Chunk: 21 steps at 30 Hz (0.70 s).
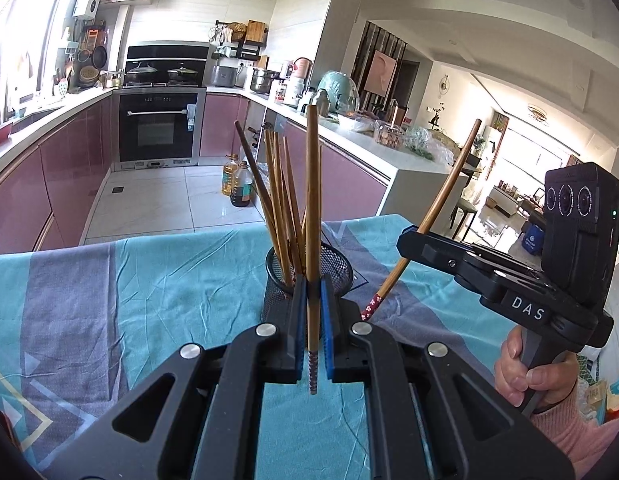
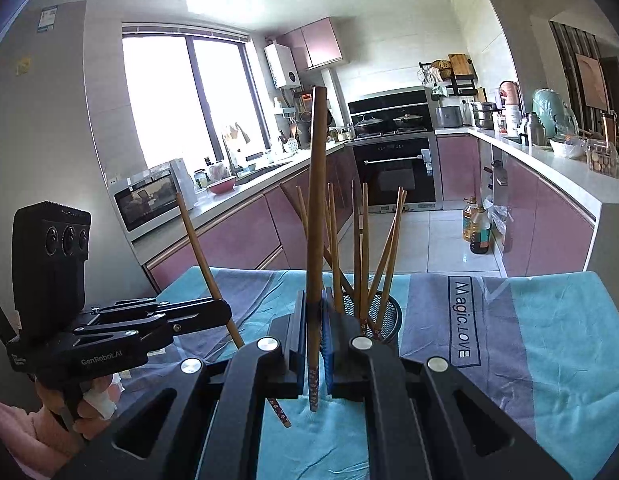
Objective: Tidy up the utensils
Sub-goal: 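Lower both held chopsticks into the black mesh cup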
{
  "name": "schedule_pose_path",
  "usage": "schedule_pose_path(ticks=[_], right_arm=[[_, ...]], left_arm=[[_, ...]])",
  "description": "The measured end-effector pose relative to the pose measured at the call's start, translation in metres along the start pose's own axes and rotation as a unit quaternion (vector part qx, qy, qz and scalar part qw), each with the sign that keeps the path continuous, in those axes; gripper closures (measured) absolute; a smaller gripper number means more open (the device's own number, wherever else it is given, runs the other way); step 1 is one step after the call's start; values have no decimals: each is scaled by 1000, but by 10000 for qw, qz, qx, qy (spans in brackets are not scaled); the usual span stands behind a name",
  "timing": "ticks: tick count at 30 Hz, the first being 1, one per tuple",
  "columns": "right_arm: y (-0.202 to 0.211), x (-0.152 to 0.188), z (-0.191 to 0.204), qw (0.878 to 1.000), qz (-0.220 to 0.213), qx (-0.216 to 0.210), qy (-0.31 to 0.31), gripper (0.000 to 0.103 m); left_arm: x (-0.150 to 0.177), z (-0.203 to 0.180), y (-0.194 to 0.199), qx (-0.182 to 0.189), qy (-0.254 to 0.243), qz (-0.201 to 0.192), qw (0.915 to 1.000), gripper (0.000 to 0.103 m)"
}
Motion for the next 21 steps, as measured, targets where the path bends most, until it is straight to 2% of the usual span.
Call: schedule_pose_path(ticks=[21], right_arm=[[10,-27,-3,9996,-274,61,104,97]], left_arm=[[-41,-16,15,50,-167,-366,9992,95]])
Point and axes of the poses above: each gripper's, at about its wrist camera, not at the fingertips, and y roughly against the way its jaws point, z to its left, x to its underside, the point moved 10 cm from there along -y, roughly the way its jaws point, and after that the axes turned 14 degrees about z, right-handed, at the moved point
